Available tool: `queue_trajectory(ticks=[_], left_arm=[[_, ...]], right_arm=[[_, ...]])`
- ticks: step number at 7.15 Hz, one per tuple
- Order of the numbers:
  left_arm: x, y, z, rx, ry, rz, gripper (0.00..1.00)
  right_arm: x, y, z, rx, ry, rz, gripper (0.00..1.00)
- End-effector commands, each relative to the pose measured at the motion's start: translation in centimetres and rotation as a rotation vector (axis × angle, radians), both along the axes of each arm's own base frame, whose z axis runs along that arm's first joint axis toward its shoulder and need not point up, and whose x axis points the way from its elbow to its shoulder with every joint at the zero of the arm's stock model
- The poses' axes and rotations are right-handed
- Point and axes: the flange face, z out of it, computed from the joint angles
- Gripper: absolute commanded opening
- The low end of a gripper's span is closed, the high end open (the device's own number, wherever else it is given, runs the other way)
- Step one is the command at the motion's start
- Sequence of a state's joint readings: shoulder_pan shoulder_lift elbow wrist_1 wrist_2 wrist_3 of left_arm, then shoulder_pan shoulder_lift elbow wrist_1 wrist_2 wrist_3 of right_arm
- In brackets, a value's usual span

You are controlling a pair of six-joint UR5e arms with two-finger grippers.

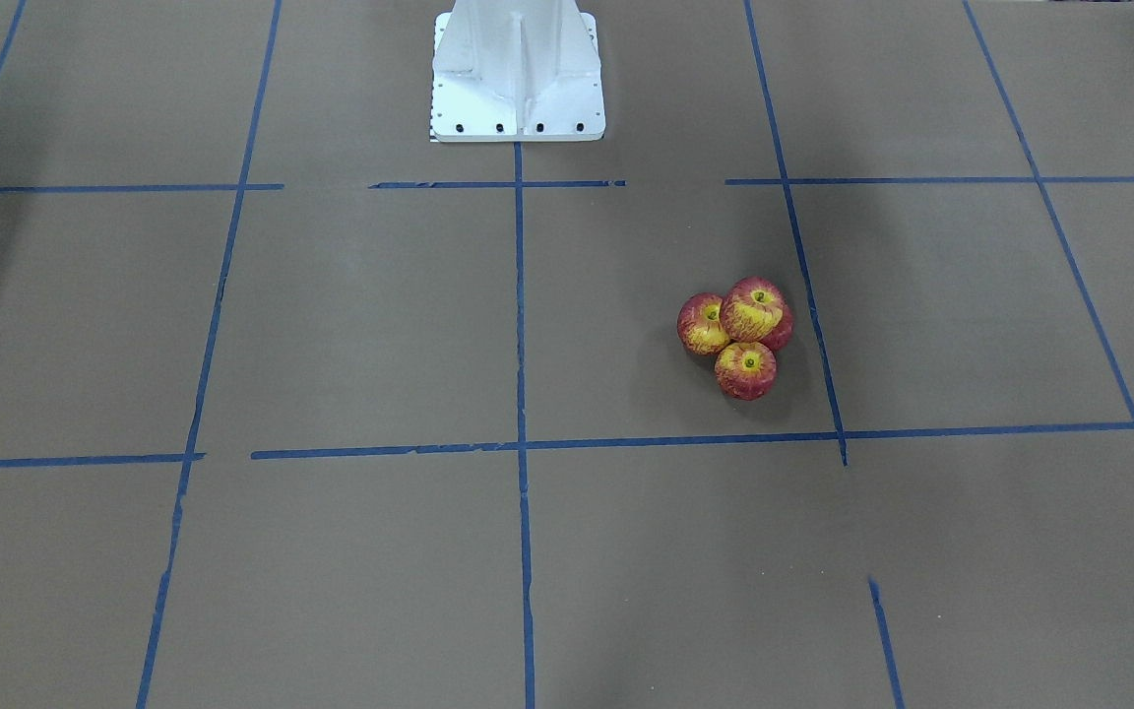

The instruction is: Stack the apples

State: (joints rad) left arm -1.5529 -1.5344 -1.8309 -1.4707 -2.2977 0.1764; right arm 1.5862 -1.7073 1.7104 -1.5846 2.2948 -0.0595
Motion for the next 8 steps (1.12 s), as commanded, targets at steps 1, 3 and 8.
queue_trajectory(ticks=[1, 3, 8], left_arm=[[0.1, -0.1, -1.1, 0.019, 0.007, 0.0, 1.0], [0.1, -0.2, -0.8, 0.013, 0.014, 0.0, 1.0], [0.4, -0.2, 0.6, -0.02, 0.053, 0.005, 1.0]], right_arm=[[0.0, 0.0, 0.0, -0.001, 0.0, 0.001, 1.0], [0.0, 0.0, 0.0, 0.0, 0.0, 0.0, 1.0], [0.0, 0.0, 0.0, 0.0, 0.0, 0.0, 1.0]])
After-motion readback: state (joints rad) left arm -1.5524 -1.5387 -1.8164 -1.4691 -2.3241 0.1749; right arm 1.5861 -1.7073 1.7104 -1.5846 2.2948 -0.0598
